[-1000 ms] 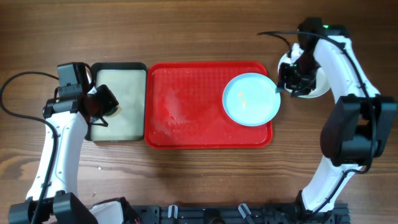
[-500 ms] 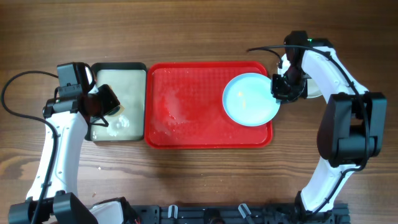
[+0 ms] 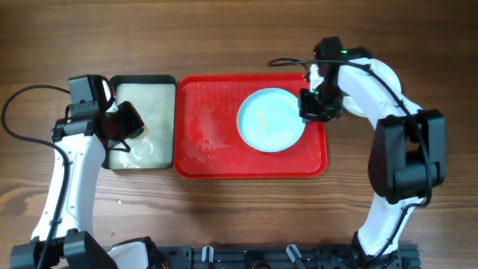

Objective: Clean dirty plates on tray and stack at the side
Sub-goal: 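Grip the light-blue plate rim on the red tray and drag it center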

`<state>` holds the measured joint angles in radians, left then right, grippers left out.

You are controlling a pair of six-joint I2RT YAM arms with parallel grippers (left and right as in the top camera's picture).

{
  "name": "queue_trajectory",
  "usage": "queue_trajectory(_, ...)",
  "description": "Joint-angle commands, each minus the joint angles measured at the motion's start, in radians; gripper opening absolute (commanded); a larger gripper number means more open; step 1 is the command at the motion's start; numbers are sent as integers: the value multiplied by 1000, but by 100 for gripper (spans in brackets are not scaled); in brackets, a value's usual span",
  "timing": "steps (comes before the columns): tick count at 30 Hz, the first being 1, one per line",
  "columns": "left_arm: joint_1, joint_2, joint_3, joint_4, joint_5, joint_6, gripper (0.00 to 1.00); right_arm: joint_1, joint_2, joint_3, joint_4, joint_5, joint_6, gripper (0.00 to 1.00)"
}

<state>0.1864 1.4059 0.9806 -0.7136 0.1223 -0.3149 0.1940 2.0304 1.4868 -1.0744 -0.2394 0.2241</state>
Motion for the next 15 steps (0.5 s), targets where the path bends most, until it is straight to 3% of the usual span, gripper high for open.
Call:
queue_trajectory(1,1,-18,-1,3,16,20,4,74,-27,-7,42,-25,78,4)
queue_trajectory(11,1,-18,-2,3,16,20,4,203,-26,-7,107,58,154,5)
queue_trajectory(15,1,-18,-2,3,16,20,4,212,-26,-7,129,94,151,16)
